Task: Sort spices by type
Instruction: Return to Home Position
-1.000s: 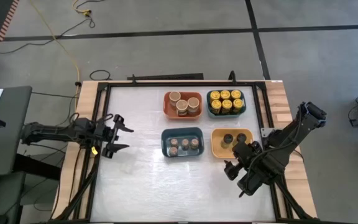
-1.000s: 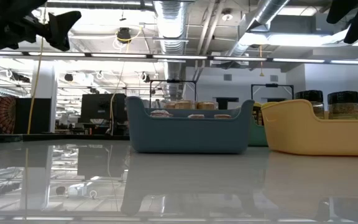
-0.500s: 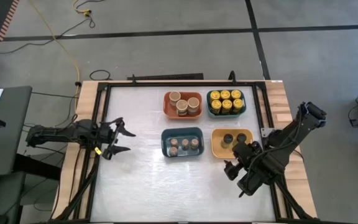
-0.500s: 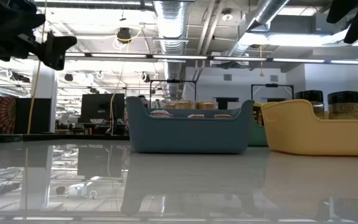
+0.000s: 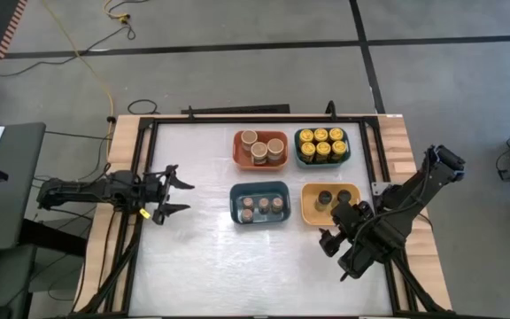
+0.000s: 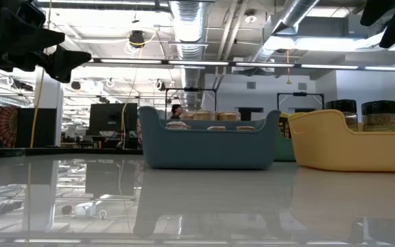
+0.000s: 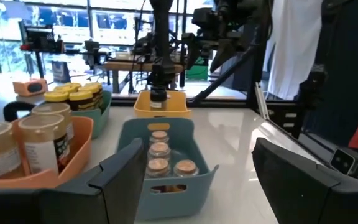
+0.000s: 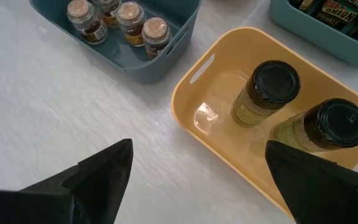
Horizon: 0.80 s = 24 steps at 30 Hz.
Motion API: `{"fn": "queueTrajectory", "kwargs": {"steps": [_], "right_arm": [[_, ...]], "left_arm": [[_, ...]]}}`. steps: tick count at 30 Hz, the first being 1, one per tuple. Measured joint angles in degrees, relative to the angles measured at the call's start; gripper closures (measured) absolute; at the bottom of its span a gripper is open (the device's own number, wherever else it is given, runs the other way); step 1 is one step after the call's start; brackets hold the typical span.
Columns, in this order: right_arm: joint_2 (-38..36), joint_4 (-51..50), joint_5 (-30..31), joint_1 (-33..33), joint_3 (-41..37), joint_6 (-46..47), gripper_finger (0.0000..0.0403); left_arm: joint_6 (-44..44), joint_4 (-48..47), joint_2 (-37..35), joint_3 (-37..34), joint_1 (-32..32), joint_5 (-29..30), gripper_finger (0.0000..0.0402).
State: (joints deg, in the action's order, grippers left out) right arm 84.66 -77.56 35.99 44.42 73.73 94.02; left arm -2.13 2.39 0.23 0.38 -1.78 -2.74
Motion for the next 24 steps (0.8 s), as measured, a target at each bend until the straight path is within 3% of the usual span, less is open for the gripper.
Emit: {"fn": "queueTrajectory", "kwargs": {"steps": [17,24], "right_arm": [[0.0,0.8,0.0,-1.8,0.0,-0.2,0.001],[0.0,1.4,0.0,-7.4,0.0,-10.0,0.0029]], "left_arm": [[-2.2,-0.1,0.0,0.0,0.0,0.6,0.012],[-2.2,-0.2,0.0,0.0,0.0,0.6,0.012]]}}
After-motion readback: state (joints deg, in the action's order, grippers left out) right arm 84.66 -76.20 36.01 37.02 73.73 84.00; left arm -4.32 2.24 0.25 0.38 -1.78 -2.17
